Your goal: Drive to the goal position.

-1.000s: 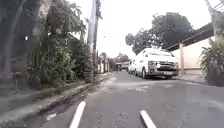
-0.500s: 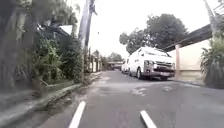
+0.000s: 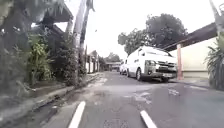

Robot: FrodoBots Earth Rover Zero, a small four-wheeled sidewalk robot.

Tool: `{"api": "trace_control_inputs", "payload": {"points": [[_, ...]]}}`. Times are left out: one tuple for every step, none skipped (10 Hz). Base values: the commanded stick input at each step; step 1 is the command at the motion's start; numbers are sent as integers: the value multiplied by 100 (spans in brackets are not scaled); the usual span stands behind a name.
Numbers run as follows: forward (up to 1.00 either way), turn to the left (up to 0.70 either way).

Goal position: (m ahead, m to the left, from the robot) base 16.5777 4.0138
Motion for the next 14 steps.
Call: {"api": "trace_control_inputs", "payload": {"points": [[85, 0], [85, 0], [85, 0], [85, 0], [85, 0], [85, 0], [85, 0], [85, 0], [85, 0], [85, 0], [85, 0], [85, 0], [85, -18], [85, -34]]}}
